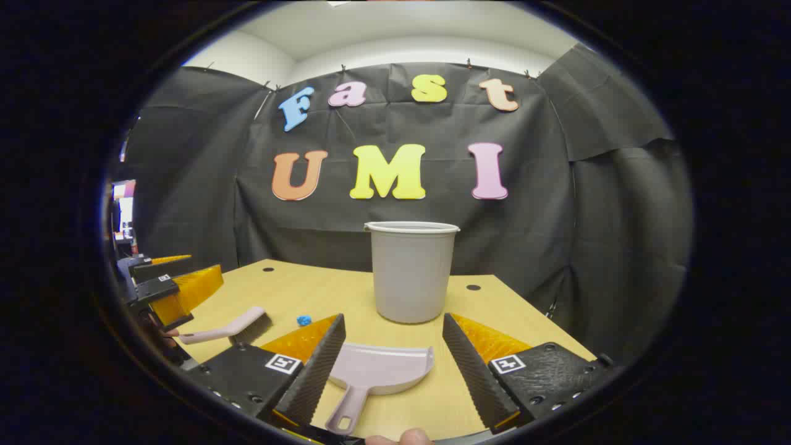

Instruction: Pick up the small broom and dustpan from the desktop, sweep the trash into the dustpan with the broom, and then empty the trash into the garbage bin.

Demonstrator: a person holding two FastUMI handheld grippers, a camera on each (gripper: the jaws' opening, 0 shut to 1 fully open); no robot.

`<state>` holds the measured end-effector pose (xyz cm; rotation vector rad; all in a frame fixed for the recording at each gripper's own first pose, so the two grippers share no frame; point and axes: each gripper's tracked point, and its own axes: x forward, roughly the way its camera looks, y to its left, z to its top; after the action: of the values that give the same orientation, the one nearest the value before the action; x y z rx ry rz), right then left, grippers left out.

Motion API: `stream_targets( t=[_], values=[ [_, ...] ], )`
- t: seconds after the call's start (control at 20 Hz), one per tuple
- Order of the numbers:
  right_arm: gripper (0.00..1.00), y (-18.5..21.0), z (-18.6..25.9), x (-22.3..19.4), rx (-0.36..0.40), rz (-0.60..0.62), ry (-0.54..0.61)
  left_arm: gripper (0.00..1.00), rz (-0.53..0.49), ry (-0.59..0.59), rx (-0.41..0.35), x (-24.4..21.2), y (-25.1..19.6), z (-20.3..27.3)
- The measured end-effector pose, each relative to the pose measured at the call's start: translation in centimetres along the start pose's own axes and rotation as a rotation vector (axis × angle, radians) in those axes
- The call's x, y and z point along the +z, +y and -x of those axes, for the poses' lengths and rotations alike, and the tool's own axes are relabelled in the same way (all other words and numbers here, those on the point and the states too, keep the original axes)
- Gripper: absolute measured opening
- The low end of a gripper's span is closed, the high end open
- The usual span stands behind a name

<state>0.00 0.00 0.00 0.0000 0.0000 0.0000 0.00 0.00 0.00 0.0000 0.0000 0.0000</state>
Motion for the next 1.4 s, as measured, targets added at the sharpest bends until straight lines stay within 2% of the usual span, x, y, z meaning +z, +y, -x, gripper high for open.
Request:
stream_targets(
  t=[0.3, 0.45, 0.9, 1.4],
  values=[
    [0.95, 0.4, -0.1, -0.6, 0.001, -0.016, 0.02, 1.0, -0.002, 0.004, 0.012, -0.3, 0.7, 0.0],
    [0.95, 0.1, -0.3, -1.2, -0.022, -0.015, 0.038, 1.0, -0.007, 0.008, 0.011, -0.4, 0.7, 0.0],
    [0.95, 1.7, 0.0, -3.5, 0.006, -0.039, 0.126, 1.0, -0.007, 0.012, 0.012, -0.7, 1.1, 0.1],
    [0.95, 2.2, 0.3, -5.0, 0.001, -0.038, 0.184, 0.99, 0.005, 0.012, 0.033, -0.9, 2.1, 0.8]
  ],
)
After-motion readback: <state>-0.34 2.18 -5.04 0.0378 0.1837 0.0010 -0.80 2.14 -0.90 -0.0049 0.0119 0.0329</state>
